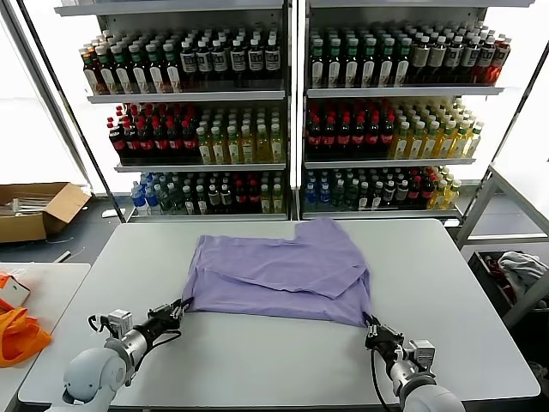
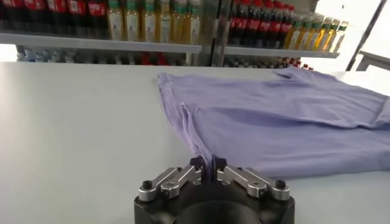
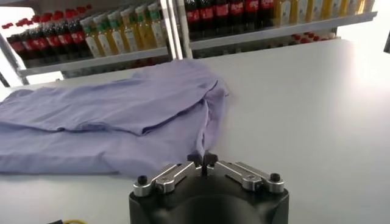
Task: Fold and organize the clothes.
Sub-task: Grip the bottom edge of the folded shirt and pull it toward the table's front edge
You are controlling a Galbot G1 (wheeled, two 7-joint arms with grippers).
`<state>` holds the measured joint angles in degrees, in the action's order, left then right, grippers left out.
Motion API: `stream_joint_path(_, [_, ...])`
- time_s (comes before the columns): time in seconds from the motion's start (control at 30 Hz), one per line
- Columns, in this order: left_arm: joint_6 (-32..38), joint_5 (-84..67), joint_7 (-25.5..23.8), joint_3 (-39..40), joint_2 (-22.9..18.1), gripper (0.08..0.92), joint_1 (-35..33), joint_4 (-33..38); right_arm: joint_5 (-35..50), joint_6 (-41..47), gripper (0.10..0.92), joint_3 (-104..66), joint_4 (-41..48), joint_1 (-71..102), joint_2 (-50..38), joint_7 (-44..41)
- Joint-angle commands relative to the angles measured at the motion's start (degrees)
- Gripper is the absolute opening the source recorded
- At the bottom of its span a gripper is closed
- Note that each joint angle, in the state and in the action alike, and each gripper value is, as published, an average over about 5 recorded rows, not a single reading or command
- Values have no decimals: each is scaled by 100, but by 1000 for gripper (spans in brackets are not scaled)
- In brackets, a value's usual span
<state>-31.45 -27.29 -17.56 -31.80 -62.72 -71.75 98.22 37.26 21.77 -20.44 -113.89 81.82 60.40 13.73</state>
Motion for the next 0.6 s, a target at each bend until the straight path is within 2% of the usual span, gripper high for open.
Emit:
stream_joint_path(0.03, [-41, 31, 38, -334, -194, 110, -686, 624, -180, -13, 124, -163, -612, 620, -34, -54])
stream_joint_path(0.2, [-60, -95, 77, -983, -472, 90, -1381, 1171, -348, -39, 124, -386, -944, 1120, -59, -113])
stream_joint_path(0.6, [-153, -203, 37, -2065, -484, 88, -2765, 2146, -583, 67, 124, -686, -1389, 1927, -150, -444])
